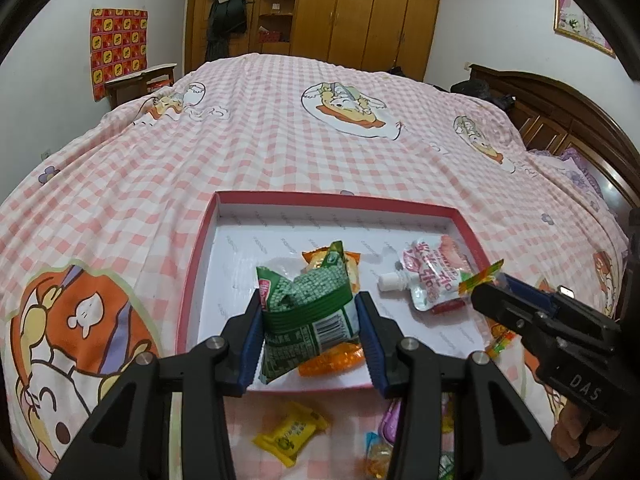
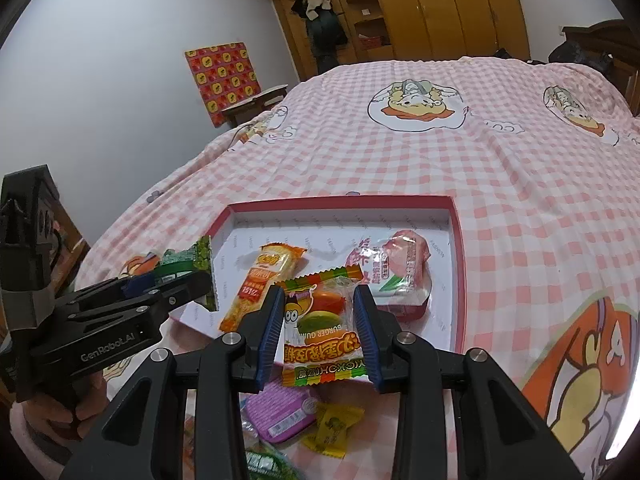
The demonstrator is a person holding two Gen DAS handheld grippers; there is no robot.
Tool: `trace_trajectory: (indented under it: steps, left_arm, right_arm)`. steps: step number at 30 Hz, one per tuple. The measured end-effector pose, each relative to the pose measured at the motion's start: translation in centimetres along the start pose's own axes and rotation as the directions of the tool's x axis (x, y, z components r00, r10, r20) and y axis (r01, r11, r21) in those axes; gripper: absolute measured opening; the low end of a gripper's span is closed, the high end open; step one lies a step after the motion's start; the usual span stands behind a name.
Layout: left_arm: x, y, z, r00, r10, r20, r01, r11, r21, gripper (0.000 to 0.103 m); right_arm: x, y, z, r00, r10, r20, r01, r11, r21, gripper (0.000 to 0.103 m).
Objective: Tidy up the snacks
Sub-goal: 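Carry the green bag and gummy pack over the box lid, then lower both snacks into the box and open both tools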
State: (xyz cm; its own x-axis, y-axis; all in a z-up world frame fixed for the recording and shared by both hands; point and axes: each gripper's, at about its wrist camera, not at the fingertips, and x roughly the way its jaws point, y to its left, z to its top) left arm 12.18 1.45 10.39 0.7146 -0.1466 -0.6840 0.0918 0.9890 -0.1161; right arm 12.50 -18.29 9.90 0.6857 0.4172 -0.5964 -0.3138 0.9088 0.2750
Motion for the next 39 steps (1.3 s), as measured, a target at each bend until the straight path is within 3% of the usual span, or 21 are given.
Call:
trace_trajectory:
  steps: [22, 39]
  left_arm:
    - [4.6, 1.3, 1.3, 0.999, 0.034, -0.004, -0.034, 0.999, -0.032, 0.046]
    - [5.3, 1.3, 1.5, 1.0, 0.029, 0.004, -0.029, 0.999, -0.045, 0.046]
  right_arm:
    - [4.3, -1.0, 2.0, 0.998, -0.067, -0.007, 0.066, 0.998, -0.019, 0.037]
    - [5.8, -0.8, 1.7, 0.997, -0.074, 0.022, 0.075, 0.996, -0.046, 0.037]
